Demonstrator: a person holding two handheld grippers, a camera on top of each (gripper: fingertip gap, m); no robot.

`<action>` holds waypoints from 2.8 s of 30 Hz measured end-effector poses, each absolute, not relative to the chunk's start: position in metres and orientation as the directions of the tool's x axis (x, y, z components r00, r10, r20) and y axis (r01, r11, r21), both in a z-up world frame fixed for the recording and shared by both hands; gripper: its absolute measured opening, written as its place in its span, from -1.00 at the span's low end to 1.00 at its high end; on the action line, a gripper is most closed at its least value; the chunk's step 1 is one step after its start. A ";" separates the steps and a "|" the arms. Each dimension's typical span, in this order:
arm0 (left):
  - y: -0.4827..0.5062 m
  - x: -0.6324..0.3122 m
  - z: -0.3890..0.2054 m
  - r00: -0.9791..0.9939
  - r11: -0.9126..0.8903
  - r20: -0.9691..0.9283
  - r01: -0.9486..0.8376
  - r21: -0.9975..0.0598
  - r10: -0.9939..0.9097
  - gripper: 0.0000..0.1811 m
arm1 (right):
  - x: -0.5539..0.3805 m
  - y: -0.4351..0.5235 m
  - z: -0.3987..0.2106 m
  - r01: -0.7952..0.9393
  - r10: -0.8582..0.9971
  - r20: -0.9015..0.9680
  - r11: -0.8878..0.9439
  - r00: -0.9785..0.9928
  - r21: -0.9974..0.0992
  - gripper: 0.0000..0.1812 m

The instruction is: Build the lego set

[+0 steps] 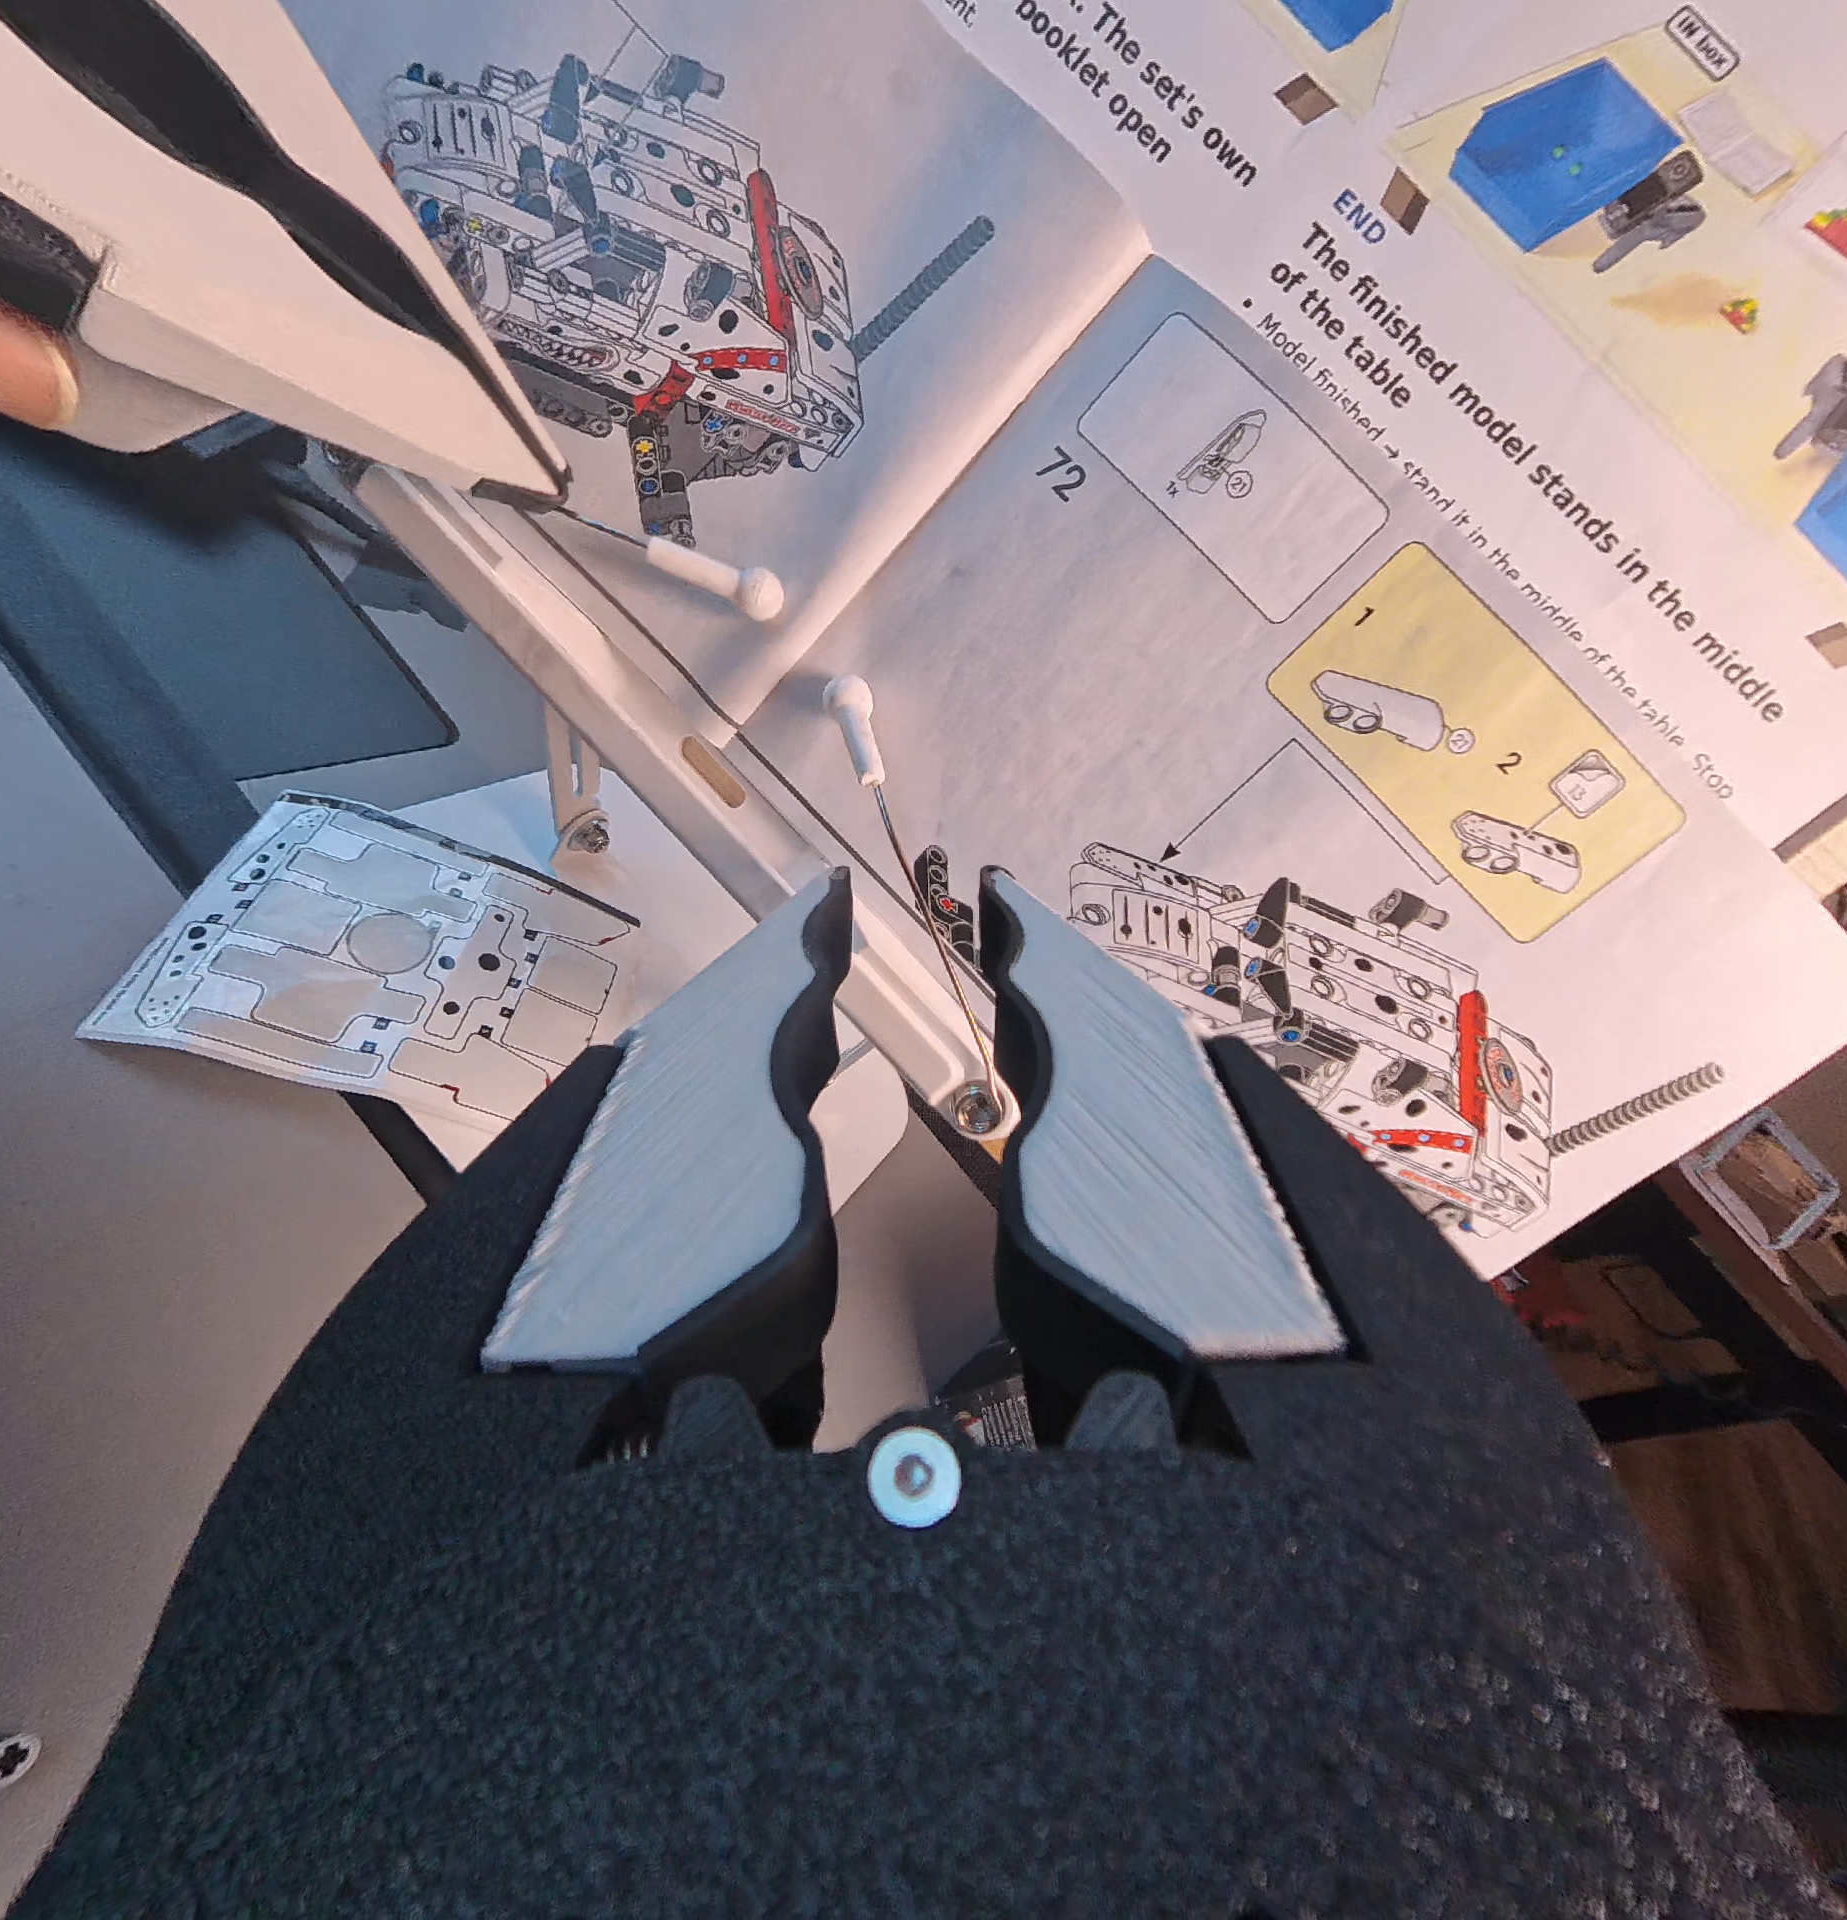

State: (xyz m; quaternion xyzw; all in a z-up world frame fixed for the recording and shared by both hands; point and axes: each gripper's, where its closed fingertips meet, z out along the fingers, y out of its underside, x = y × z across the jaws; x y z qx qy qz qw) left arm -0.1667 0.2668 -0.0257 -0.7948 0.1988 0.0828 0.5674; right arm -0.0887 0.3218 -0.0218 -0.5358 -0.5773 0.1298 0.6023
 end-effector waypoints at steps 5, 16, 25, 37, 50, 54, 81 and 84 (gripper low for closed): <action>0.265 -0.167 -0.028 0.908 -0.281 -0.345 -0.405 -0.870 -0.239 -1.00 | -0.088 0.319 -0.025 0.458 0.776 0.550 0.385 0.308 -0.801 -0.72; 0.188 -0.188 -0.002 0.997 -0.076 -0.044 -0.048 -0.996 -0.056 -0.75 | -0.099 0.298 -0.046 0.497 0.699 0.669 0.499 0.253 -0.710 -0.62; 0.122 -0.221 -0.010 0.993 -0.001 0.042 0.043 -0.999 0.112 -0.67 | -0.108 0.320 -0.051 0.655 0.454 0.840 0.542 0.299 -0.526 -0.79; 0.123 -0.237 -0.033 0.989 -0.053 0.004 0.012 -0.999 0.149 -0.67 | -0.108 0.318 -0.051 0.698 0.404 0.868 0.531 0.290 -0.480 -0.80; 0.099 -0.197 -0.098 0.970 -0.413 0.047 -0.057 -0.909 -0.238 -0.71 | -0.012 0.086 -0.095 0.335 0.986 0.106 0.057 0.132 -0.941 -0.53; 0.086 -0.180 -0.149 0.958 -0.541 0.000 -0.162 -0.825 -0.287 -0.70 | 0.038 0.048 -0.122 0.337 0.994 0.073 0.042 0.081 -0.941 -0.69; 0.063 -0.096 -0.215 0.770 -0.594 0.000 -0.492 -0.637 -0.638 -0.88 | 0.061 0.050 -0.148 0.360 0.986 0.151 0.117 0.068 -0.926 -0.85; 0.070 -0.102 -0.212 0.796 -0.597 -0.018 -0.468 -0.651 -0.605 -0.94 | 0.061 0.049 -0.148 0.359 0.986 0.152 0.118 0.067 -0.926 -0.85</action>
